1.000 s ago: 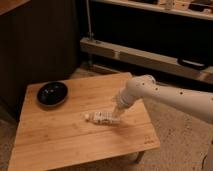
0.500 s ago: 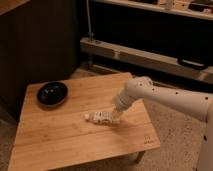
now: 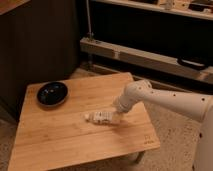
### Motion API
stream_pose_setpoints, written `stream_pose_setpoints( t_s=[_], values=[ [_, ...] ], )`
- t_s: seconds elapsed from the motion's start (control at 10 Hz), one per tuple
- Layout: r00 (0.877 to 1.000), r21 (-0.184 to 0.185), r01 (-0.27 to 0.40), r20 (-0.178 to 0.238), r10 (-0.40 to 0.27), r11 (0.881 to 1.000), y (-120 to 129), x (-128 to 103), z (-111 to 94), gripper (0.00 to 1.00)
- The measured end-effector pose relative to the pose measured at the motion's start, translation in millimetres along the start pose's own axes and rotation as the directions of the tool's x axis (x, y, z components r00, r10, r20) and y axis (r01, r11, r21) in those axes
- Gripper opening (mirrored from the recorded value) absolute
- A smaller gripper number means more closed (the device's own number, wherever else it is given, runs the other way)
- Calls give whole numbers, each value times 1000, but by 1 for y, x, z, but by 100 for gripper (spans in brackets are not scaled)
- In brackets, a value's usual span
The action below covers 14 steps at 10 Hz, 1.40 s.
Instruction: Place the bottle in the ceramic bowl
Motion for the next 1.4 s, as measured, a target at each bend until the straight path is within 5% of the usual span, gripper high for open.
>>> stream_pose_setpoints(
  t_s=[1.0, 1.4],
  values=[
    [999, -27, -35, -25, 34, 999, 4, 18, 21, 65],
    [999, -71, -30, -37, 28, 997, 0, 12, 31, 33]
  ],
)
